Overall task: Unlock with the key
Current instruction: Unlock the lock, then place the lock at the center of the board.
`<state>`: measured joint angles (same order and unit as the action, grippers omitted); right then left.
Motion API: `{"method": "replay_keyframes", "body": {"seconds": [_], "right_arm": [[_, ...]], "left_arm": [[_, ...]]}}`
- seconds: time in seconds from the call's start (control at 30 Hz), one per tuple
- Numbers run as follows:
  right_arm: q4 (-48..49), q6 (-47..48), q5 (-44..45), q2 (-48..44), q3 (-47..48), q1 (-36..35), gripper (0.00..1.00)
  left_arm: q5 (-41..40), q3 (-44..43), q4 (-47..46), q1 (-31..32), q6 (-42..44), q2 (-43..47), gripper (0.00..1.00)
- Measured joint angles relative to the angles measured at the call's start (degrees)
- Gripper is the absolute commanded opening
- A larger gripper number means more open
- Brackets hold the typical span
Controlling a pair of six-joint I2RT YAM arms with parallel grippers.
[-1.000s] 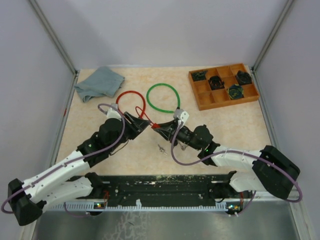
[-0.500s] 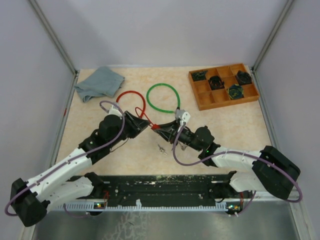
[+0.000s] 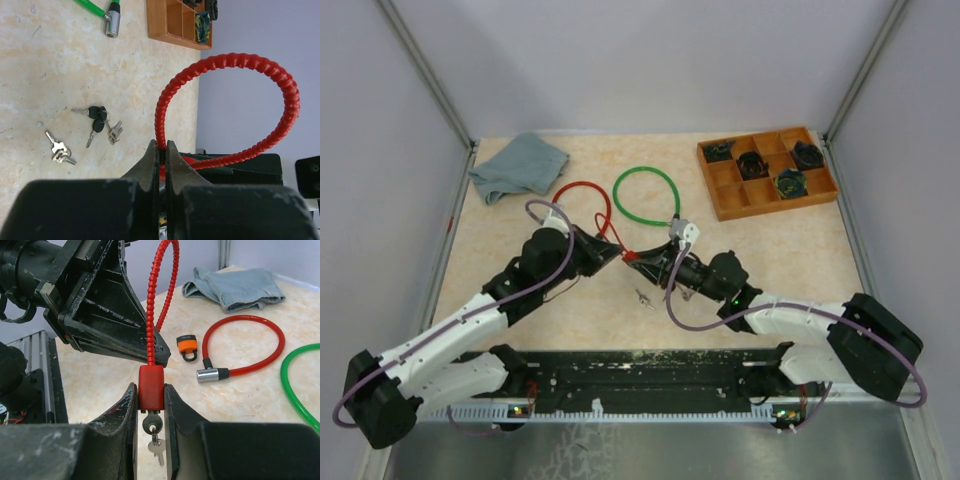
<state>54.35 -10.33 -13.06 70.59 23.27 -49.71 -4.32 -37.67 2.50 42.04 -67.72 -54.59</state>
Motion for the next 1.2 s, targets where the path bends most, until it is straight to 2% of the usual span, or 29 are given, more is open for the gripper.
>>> {"method": "replay_keyframes", "body": {"seconds": [0.4, 0.77, 0.83, 1.07, 1.13, 1.2], "right_arm": [[-15.2, 0.9, -1.4, -5.9, 4.5, -0.1, 0.0], [-23.7, 3.7, -2.8, -6.7, 7.2, -0.5, 0.0], [-25.7, 4.2, -3.3, -6.3, 7.8, -0.5, 0.0], [-28.7, 4.3, -3.1, -0.7, 11.2, -0.5, 0.0], [-30.0, 4.4, -2.5, -0.5, 11.8, -0.5, 0.0], [-31.7, 4.4, -0.9, -1.1, 12.1, -0.5, 0.0]], "left_arm": [[-1.1, 1.0, 1.7, -0.3, 0.5, 4.7, 0.0], [-1.9, 0.8, 4.6, 0.5, 1.3, 5.0, 0.0], [-4.1, 0.8, 5.1, -0.8, 2.0, 5.0, 0.0], [-5.5, -2.7, 7.9, -1.2, 3.0, -3.5, 0.01], [-6.8, -3.1, 9.4, -1.2, 3.8, -4.1, 0.07], [-8.9, -3.8, 11.7, -1.2, 5.0, -3.7, 0.22]]}}
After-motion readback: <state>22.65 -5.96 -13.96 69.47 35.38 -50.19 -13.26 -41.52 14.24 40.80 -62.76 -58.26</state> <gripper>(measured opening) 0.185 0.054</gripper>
